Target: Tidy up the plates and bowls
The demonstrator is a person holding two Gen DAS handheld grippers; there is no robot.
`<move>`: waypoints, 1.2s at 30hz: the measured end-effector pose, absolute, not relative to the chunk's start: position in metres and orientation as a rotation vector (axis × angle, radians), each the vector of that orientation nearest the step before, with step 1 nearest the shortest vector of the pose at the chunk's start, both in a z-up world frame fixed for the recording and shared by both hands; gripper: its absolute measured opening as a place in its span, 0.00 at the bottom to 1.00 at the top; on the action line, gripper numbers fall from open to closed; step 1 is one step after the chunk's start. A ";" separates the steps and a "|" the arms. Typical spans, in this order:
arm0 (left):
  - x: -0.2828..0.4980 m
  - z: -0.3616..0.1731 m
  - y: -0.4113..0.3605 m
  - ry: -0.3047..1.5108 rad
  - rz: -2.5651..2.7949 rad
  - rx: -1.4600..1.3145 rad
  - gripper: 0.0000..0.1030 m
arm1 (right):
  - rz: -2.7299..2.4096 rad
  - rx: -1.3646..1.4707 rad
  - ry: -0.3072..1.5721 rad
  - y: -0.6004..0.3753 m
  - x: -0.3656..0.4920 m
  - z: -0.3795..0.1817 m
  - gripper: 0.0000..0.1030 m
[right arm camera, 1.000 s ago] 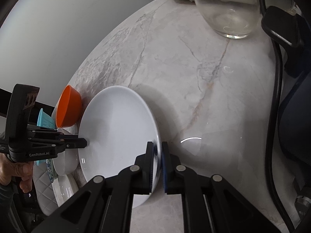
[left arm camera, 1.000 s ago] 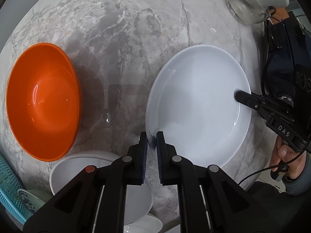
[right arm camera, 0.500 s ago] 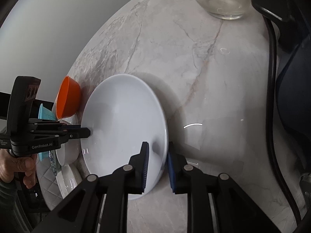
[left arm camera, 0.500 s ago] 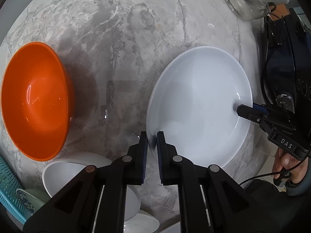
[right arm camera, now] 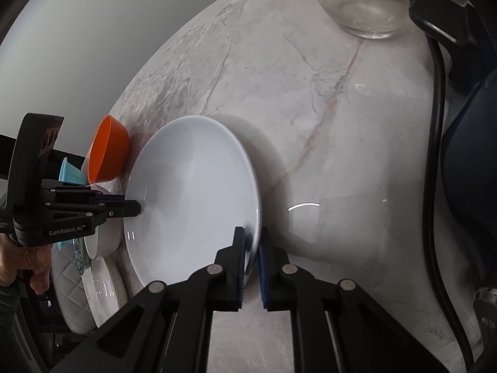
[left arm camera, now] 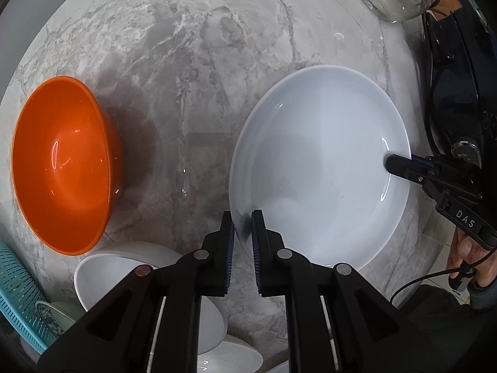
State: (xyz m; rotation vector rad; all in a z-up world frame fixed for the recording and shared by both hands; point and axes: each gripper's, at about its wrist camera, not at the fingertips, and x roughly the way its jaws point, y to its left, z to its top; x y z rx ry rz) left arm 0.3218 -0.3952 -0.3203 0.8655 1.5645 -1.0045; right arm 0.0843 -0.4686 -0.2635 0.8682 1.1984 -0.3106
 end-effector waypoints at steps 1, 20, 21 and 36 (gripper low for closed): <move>0.321 -0.320 -0.394 1.566 -1.005 0.866 0.09 | -0.310 0.871 1.199 -0.469 0.085 -0.264 0.09; 0.331 -0.302 -0.365 1.614 -0.977 0.803 0.09 | -0.295 0.878 1.176 -0.470 0.092 -0.246 0.10; 0.331 -0.299 -0.363 1.613 -0.975 0.801 0.09 | -0.293 0.877 1.175 -0.470 0.092 -0.244 0.10; 0.324 -0.250 -0.303 1.596 -0.955 0.731 0.09 | -0.226 0.831 1.156 -0.439 0.100 -0.214 0.10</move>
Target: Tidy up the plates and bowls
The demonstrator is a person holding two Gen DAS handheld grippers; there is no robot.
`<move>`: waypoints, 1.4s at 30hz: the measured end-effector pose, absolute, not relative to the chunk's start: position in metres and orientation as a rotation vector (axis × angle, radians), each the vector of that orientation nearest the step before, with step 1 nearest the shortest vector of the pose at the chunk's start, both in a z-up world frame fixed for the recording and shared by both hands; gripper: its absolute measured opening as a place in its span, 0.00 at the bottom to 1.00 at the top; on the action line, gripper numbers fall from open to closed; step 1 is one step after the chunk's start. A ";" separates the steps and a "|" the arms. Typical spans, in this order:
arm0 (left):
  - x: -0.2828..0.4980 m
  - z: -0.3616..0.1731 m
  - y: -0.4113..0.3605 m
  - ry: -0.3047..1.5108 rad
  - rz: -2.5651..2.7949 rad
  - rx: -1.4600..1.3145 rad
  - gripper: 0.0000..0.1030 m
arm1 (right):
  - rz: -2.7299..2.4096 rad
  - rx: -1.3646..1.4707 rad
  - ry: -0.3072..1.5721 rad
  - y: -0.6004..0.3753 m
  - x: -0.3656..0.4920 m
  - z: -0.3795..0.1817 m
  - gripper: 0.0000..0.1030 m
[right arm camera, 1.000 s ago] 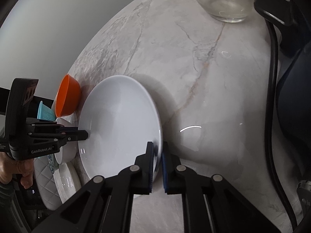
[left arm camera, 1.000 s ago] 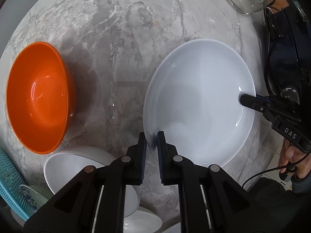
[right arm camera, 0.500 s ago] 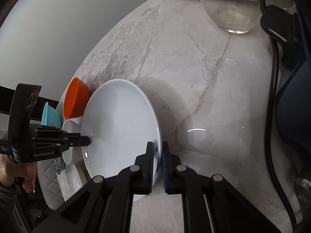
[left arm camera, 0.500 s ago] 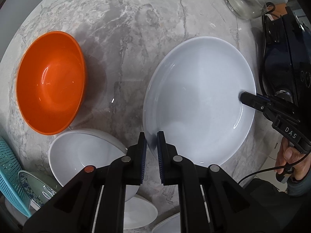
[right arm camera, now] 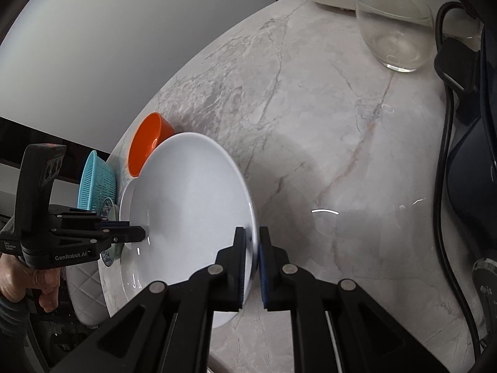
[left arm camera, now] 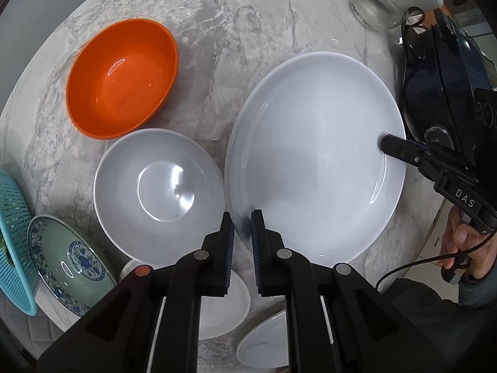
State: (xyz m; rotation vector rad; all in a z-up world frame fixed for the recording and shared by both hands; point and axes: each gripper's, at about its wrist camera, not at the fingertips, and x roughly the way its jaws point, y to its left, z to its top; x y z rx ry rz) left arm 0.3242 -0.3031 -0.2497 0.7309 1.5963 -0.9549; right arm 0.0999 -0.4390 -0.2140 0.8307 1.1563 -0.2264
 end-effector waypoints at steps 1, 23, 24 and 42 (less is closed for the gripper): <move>0.322 -0.246 -0.297 1.594 -0.955 0.725 0.09 | -0.221 0.824 1.156 -0.435 0.100 -0.211 0.10; 0.211 -0.191 -0.105 1.539 -0.906 0.611 0.09 | -0.069 0.733 1.201 -0.309 0.047 -0.169 0.10; 0.205 -0.194 -0.095 1.549 -0.906 0.596 0.09 | -0.063 0.728 1.209 -0.302 0.043 -0.170 0.10; 0.121 -0.260 -0.005 1.636 -0.877 0.498 0.10 | -0.046 0.697 1.356 -0.230 -0.021 -0.217 0.10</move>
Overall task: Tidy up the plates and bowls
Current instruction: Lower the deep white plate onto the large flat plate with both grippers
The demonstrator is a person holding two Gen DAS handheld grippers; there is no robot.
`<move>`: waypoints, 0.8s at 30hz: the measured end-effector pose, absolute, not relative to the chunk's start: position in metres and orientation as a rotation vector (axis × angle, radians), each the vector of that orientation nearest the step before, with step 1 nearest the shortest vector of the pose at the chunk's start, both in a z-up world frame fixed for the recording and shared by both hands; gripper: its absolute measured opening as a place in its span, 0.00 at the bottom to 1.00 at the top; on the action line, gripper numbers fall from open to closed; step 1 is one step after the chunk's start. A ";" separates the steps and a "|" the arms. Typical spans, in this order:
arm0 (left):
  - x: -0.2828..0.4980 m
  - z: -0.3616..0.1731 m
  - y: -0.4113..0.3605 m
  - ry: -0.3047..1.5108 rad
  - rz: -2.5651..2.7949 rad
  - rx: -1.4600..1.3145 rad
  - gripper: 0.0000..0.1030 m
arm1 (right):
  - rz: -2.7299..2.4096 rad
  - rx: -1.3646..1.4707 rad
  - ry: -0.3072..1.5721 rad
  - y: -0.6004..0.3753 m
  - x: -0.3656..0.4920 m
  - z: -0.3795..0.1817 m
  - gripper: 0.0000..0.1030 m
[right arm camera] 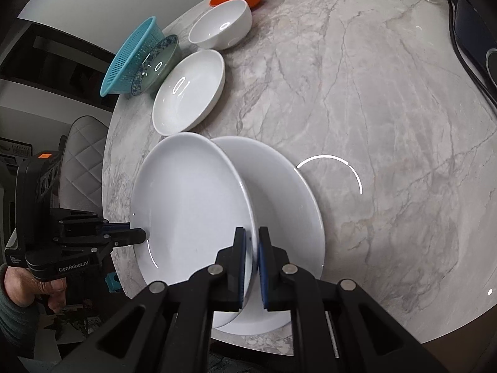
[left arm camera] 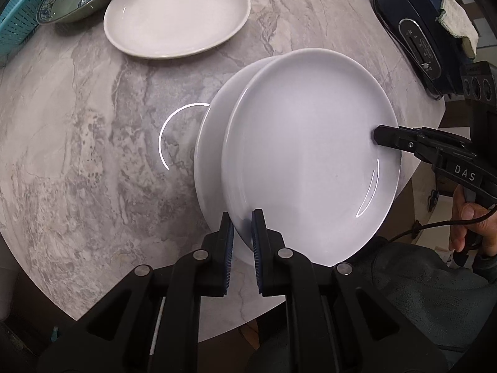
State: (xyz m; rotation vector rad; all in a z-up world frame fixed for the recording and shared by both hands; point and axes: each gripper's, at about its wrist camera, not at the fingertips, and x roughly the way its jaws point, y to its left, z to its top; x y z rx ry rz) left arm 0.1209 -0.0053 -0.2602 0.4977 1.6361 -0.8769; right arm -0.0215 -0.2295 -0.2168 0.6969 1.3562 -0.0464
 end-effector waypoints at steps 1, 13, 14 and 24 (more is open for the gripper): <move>0.118 -0.262 -0.004 1.633 -0.874 0.498 0.10 | -0.047 0.696 1.363 -0.228 -0.022 -0.220 0.10; 0.098 -0.289 -0.017 1.617 -0.859 0.513 0.10 | -0.076 0.682 1.406 -0.230 -0.026 -0.250 0.11; 0.097 -0.291 -0.019 1.618 -0.860 0.520 0.10 | -0.079 0.685 1.409 -0.229 -0.026 -0.253 0.11; 0.096 -0.299 -0.027 1.628 -0.854 0.502 0.10 | -0.063 0.628 1.424 -0.226 -0.020 -0.258 0.11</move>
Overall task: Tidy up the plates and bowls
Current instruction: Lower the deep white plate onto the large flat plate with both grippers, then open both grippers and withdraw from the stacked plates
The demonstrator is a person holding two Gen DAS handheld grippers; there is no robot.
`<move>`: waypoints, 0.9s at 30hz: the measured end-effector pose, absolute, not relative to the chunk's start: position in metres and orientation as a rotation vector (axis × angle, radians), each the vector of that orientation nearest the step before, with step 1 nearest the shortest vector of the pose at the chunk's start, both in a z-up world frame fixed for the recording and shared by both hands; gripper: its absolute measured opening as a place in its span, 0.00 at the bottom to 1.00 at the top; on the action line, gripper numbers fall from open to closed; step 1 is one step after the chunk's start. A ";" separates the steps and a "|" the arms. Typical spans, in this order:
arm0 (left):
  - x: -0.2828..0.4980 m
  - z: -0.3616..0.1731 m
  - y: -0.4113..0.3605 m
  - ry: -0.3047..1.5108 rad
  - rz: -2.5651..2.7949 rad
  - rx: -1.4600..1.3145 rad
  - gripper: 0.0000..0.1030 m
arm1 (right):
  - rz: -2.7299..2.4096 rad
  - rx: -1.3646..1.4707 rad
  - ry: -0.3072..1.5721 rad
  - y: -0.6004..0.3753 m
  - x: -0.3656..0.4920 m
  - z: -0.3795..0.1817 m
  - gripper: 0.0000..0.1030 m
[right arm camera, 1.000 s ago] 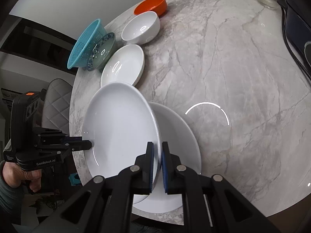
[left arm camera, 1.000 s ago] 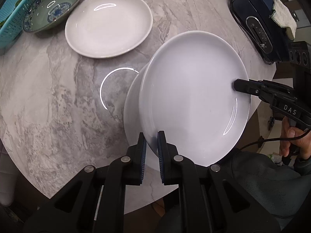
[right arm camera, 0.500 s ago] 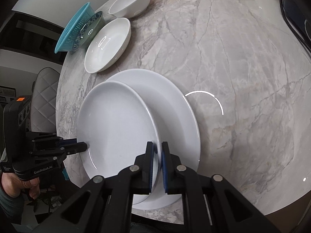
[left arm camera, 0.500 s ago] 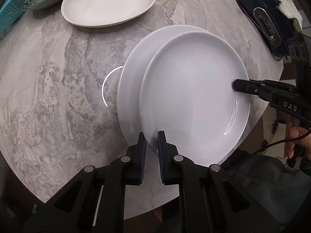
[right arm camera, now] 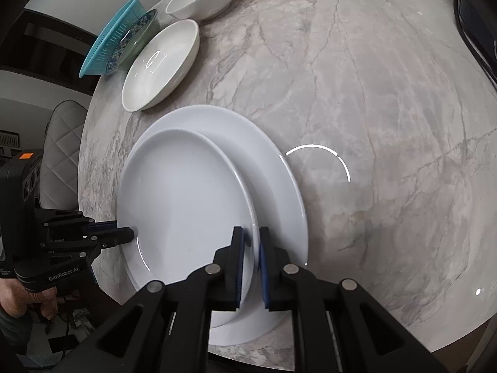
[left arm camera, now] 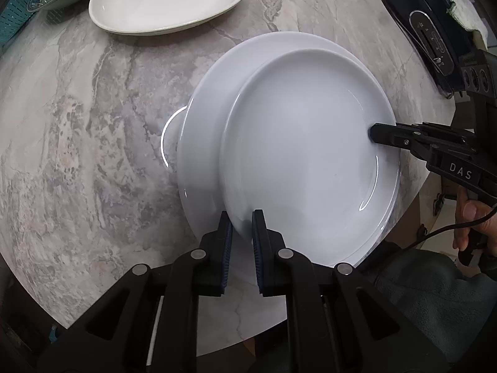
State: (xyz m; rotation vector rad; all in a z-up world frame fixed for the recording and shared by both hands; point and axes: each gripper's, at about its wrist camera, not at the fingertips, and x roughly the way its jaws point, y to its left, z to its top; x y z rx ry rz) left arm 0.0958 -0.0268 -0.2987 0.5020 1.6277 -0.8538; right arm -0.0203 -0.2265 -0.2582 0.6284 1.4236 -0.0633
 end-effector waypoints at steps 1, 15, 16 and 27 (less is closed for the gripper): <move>0.095 -0.299 -0.028 1.627 -0.852 0.498 0.10 | -0.062 0.609 1.425 -0.225 -0.019 -0.257 0.11; 0.103 -0.299 -0.001 1.610 -0.827 0.356 0.16 | -0.042 0.193 1.422 -0.188 -0.016 -0.249 0.19; 0.102 -0.298 0.000 1.607 -0.827 0.345 0.18 | -0.041 0.175 1.421 -0.187 -0.016 -0.248 0.19; 0.086 -0.274 0.029 1.531 -0.841 0.173 0.49 | -0.033 0.124 1.393 -0.176 -0.017 -0.245 0.41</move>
